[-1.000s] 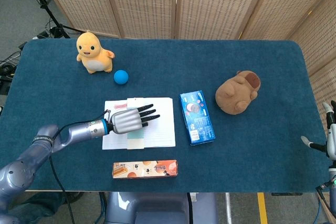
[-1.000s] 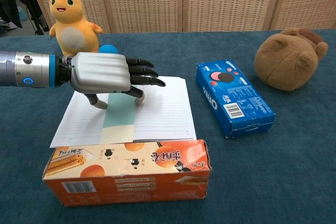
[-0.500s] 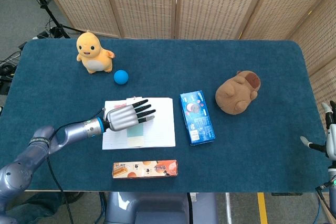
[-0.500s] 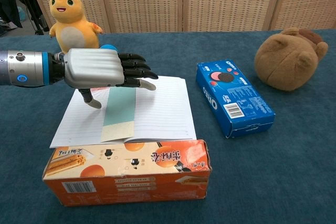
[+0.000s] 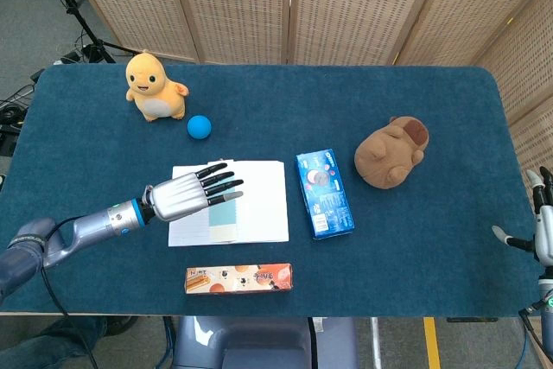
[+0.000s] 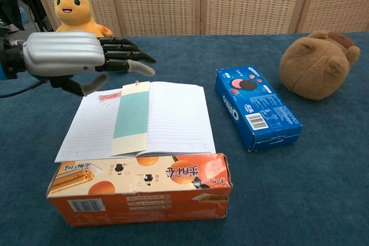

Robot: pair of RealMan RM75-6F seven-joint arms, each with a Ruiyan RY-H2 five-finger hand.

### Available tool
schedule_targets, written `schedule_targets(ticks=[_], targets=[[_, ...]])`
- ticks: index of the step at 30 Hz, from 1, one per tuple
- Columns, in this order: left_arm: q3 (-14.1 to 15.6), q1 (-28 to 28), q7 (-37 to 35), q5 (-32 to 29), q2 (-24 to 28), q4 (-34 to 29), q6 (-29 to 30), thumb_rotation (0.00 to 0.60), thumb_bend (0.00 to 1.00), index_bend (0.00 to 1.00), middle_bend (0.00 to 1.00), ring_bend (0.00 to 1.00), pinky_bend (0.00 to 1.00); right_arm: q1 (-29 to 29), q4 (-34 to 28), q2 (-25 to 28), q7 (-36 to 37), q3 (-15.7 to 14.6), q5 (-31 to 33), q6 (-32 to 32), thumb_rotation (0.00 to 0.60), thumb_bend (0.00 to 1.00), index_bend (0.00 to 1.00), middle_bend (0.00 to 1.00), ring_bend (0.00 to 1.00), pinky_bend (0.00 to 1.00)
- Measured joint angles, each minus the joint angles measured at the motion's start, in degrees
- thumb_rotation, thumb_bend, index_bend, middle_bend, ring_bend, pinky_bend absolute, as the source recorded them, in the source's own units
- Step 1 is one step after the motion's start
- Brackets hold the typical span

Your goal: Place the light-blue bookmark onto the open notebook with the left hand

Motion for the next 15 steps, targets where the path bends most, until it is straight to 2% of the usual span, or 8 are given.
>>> schedule_targets(ticks=[4, 8, 15], targets=[[1.82, 0.73, 0.49, -0.82, 4.57, -8.45, -4.3, 0.6, 1.0, 0.0, 0.0, 0.0, 0.0, 0.05, -0.28, -0.03, -0.38, -0.06, -0.09, 0.12, 0.6, 0.0, 0.0, 0.0, 0.0, 0.0], [3.22, 1.31, 1.47, -1.92, 7.23, -13.13, -8.95, 0.6, 1.0, 0.0, 0.0, 0.0, 0.0, 0.11, -0.38, -0.04, -0.58, 0.02, 0.05, 0.06, 0.6, 0.0, 0.0, 0.0, 0.0, 0.0], [1.98, 1.77, 4.34, -4.8, 7.78, -16.59, -13.91, 0.6, 1.0, 0.0, 0.0, 0.0, 0.0, 0.32, -0.4, 0.02, -0.77, 0.06, 0.48, -0.6, 0.6, 0.0, 0.0, 0.0, 0.0, 0.0]])
